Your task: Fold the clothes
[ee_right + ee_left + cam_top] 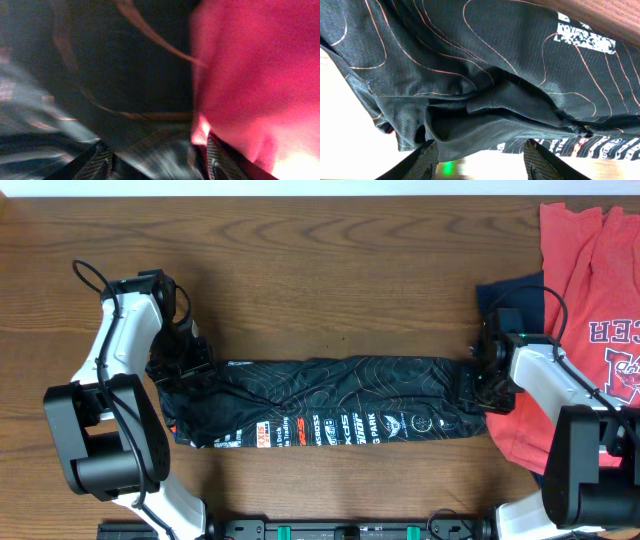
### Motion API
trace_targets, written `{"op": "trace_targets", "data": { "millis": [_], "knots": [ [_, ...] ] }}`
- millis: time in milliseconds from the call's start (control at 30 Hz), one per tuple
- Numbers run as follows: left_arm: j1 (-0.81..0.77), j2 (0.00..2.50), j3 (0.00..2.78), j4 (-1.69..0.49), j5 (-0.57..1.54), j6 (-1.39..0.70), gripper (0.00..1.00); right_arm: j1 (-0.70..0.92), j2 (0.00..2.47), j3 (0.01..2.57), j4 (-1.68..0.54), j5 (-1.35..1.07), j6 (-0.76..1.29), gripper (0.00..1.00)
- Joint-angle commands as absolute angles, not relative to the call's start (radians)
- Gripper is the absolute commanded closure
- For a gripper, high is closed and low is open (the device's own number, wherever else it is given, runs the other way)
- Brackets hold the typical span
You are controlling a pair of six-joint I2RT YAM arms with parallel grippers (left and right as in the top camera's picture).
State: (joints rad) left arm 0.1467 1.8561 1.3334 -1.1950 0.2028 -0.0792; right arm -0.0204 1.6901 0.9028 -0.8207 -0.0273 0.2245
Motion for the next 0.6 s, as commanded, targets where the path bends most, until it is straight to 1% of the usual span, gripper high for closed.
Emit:
{"op": "trace_targets", "data": {
  "millis": [0, 67, 167, 300, 367, 400, 433, 467, 567],
  "knots": [
    [0.146, 1.855, 1.332, -1.19, 0.2, -0.088, 0.43, -0.014, 1.621, 0.963, -0.823, 0.1, 0.292, 0.4],
    [0.146, 1.855, 1.332, -1.187, 0.2, -0.088, 0.43, -0.014, 1.581, 0.99, -0.824, 0.098, 0.298, 0.36],
    [0.146, 1.855, 1.332, -1.186, 0.2, -0.088, 0.43, -0.016, 1.521, 1.027, -0.833, 0.097, 0.3, 0.27],
    [0.146, 1.855, 1.332, -1.182, 0.2, -0.088, 0.43, -0.017, 1.474, 1.035, -0.865, 0.096, 0.299, 0.24],
    [0.146, 1.855, 1.332, -1.179, 0.2, -0.088, 0.43, -0.017, 1.472, 1.035, -0.908, 0.097, 0.299, 0.27],
    [0.146, 1.855, 1.332, -1.171, 0.201, -0.088, 0.43, -0.017, 1.474, 1.032, -0.934, 0.097, 0.299, 0.33],
    [0.146, 1.855, 1.332, -1.167, 0.2, -0.088, 0.43, -0.017, 1.475, 1.029, -0.948, 0.101, 0.3, 0.43],
    [0.146, 1.855, 1.332, -1.161, 0.201, -0.088, 0.43, -0.019, 1.476, 1.024, -0.955, 0.104, 0.306, 0.5],
    [0.146, 1.855, 1.332, -1.145, 0.201, -0.088, 0.43, -0.022, 1.476, 1.002, -0.945, 0.125, 0.353, 0.54]
  ]
}}
